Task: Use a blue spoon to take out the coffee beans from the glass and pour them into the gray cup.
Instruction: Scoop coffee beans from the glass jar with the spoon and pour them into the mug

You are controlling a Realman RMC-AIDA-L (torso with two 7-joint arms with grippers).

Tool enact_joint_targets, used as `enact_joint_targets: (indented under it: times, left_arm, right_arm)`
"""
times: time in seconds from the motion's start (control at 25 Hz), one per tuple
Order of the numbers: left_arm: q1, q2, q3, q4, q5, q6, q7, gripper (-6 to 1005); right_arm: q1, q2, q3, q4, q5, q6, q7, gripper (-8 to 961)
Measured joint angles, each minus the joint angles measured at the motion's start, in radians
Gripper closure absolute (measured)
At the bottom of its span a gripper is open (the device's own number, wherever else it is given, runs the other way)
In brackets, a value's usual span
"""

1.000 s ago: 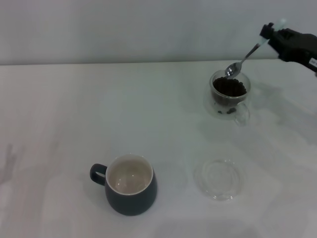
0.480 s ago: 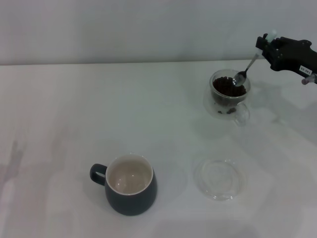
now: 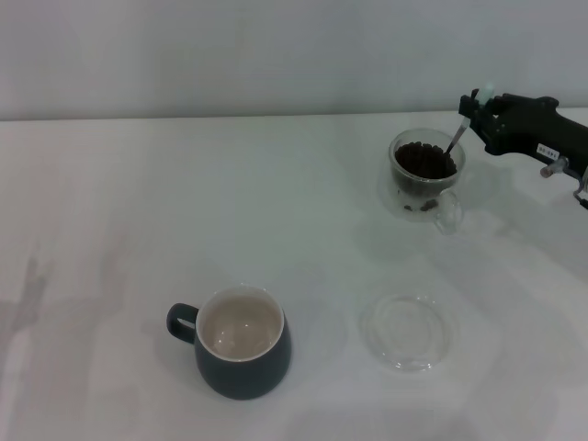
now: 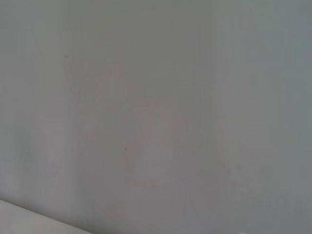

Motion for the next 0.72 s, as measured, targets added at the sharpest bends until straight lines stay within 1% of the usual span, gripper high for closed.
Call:
enact_joint_targets:
  times: [0.36,0.72]
  left_arm:
    - [0.0,0.001,0.0,-0.008,-0.012,-0.005,0.001,288]
    - [-0.002,0.003,0.0,-0.011,-0.012,-0.002,0.002,289]
  right_arm:
    - [0.007,0.001,-0.023,0.065,0.128,0.003,0.021,806]
    - [0.004,0.001,-0.023,0.076,0.14,0.032,0.172,804]
